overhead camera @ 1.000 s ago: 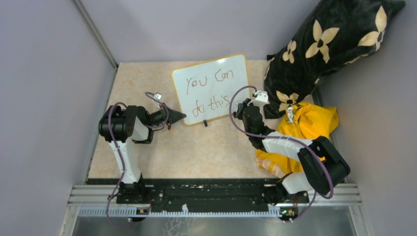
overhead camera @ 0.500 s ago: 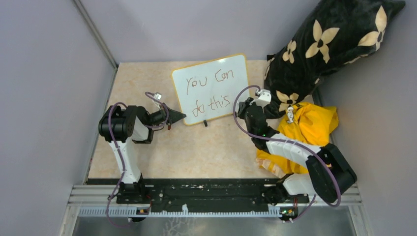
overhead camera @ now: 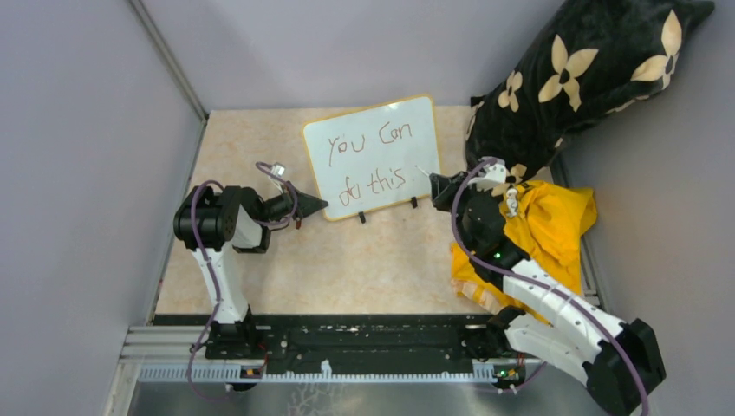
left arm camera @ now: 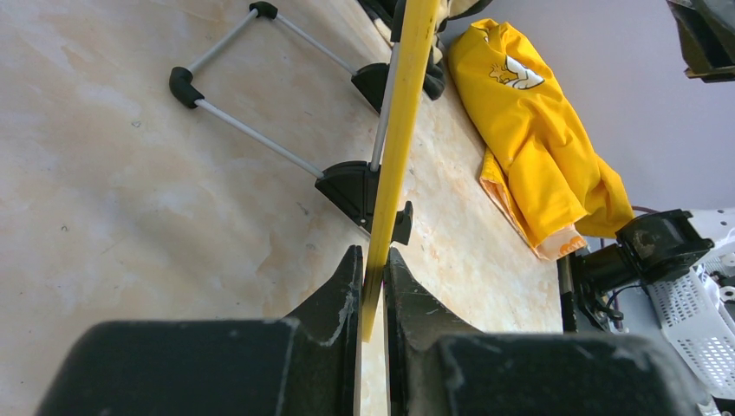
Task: Write a sentence on the whiteboard
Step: Close the whiteboard marker at the center of the board.
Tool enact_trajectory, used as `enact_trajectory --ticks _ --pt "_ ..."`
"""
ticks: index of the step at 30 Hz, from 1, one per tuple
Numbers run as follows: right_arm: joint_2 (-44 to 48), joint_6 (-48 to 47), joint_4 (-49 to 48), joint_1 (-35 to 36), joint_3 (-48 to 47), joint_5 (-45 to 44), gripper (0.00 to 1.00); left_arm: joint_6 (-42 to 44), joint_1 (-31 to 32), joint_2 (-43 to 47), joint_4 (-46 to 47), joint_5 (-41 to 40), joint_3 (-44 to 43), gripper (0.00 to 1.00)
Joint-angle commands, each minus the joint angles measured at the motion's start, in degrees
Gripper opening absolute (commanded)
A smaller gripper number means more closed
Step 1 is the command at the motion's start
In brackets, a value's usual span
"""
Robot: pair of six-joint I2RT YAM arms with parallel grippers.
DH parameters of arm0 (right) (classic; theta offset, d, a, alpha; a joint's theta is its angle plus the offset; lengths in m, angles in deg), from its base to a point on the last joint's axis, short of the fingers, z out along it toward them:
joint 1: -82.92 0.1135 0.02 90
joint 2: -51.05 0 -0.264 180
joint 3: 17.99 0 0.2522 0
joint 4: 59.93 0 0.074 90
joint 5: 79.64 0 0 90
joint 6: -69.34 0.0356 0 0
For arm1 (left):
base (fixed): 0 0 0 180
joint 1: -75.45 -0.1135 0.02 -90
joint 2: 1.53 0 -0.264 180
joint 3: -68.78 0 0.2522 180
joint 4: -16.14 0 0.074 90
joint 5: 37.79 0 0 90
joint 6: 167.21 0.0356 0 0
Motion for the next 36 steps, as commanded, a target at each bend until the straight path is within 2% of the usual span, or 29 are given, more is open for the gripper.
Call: enact_trajectory --ticks 1,10,27,28,29,30,31,32,36 --pt "6.33 0.91 5.54 0.66 2.3 3.44 0.0 -0.54 0.35 -0.46 0.36 0.57 0.33 0.04" --pt "12.48 1.63 11.34 0.69 5.41 3.61 0.0 -1.6 0.35 -0.61 2.9 0.74 1.11 0.26" --pt "14.41 0.09 14.22 0.66 4.98 4.98 0.0 -3.15 0.27 -1.14 7.4 0.91 2.04 0.5" --pt "14.53 -0.09 14.42 0.6 4.86 4.98 0.0 -3.19 0.27 -0.98 7.49 0.82 2.05 0.56" --pt "14.7 -0.24 14.68 0.65 4.72 5.06 0.0 -3.34 0.31 -0.85 7.52 0.94 2.01 0.69" --pt "14.87 -0.36 14.89 0.63 4.65 5.06 0.0 -3.35 0.27 -0.36 7.41 1.05 2.04 0.79" --pt "15.1 -0.41 15.05 0.7 4.59 4.99 0.0 -2.93 0.27 0.21 6.97 0.95 2.19 0.94" --pt "15.31 -0.43 15.11 0.68 4.5 5.14 0.0 -2.23 0.27 0.82 6.28 0.93 2.39 0.98" --pt "16.2 -0.95 14.86 0.63 4.19 5.95 0.0 -0.56 -0.01 4.43 2.56 1.0 3.4 0.99"
